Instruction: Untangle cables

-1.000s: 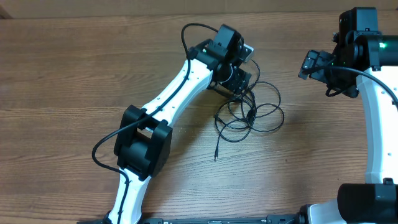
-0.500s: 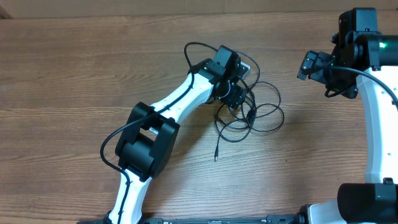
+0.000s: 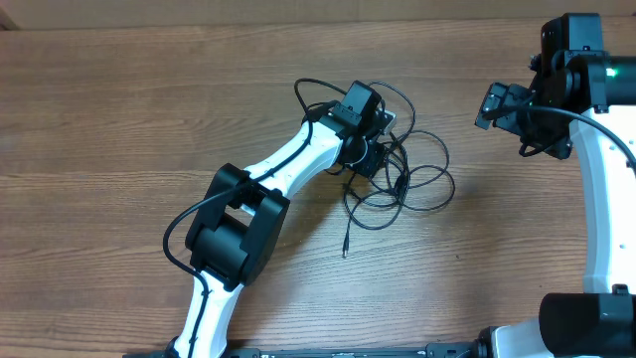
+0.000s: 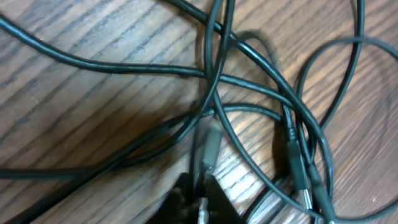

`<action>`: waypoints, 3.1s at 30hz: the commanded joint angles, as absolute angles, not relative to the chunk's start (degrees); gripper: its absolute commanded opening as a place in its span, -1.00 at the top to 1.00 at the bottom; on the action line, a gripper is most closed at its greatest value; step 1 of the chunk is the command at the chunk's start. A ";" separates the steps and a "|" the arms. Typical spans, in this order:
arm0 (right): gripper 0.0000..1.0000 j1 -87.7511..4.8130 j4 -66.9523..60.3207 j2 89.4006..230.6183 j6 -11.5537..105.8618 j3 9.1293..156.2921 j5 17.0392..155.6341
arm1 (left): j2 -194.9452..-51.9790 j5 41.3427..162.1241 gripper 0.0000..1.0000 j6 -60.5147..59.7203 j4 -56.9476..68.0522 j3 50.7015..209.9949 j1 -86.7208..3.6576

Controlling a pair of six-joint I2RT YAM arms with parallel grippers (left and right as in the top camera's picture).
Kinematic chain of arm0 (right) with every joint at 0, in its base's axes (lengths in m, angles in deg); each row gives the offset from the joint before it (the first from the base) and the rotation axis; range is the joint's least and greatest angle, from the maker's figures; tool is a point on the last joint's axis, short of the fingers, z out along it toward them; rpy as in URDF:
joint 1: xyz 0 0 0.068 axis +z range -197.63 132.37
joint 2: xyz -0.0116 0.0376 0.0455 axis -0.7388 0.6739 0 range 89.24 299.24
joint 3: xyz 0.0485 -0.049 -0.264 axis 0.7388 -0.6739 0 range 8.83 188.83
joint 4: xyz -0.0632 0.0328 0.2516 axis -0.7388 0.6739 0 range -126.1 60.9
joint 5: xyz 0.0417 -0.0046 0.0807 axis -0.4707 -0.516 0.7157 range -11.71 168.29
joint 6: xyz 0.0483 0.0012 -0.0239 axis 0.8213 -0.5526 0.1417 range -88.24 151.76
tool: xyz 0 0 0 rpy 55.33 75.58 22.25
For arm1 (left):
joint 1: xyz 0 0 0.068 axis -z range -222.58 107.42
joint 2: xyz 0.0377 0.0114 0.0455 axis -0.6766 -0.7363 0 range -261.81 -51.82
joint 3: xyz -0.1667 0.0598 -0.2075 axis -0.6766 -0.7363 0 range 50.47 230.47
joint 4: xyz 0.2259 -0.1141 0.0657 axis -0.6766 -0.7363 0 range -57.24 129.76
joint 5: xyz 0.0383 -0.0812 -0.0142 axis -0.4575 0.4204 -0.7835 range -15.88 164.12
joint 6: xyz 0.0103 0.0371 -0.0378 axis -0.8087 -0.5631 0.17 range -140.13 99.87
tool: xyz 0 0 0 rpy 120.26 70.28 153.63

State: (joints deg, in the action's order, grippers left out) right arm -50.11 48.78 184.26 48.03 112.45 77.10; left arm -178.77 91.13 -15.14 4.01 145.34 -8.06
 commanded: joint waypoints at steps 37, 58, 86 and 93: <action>-0.96 -38.51 34.14 183.28 36.42 111.51 114.63 | -149.61 120.29 0.92 -11.99 -2.87 158.74 -20.71; 0.92 -38.53 33.00 189.29 38.94 111.46 101.10 | -149.50 125.80 0.92 -15.82 -7.20 158.74 -23.05; 0.93 -38.68 39.32 189.20 19.46 111.73 128.47 | -147.58 114.17 0.62 -18.86 -20.58 158.57 -32.17; 0.93 -38.68 38.14 189.22 19.46 111.73 131.70 | -149.07 114.15 0.03 -18.88 -22.39 158.52 -26.00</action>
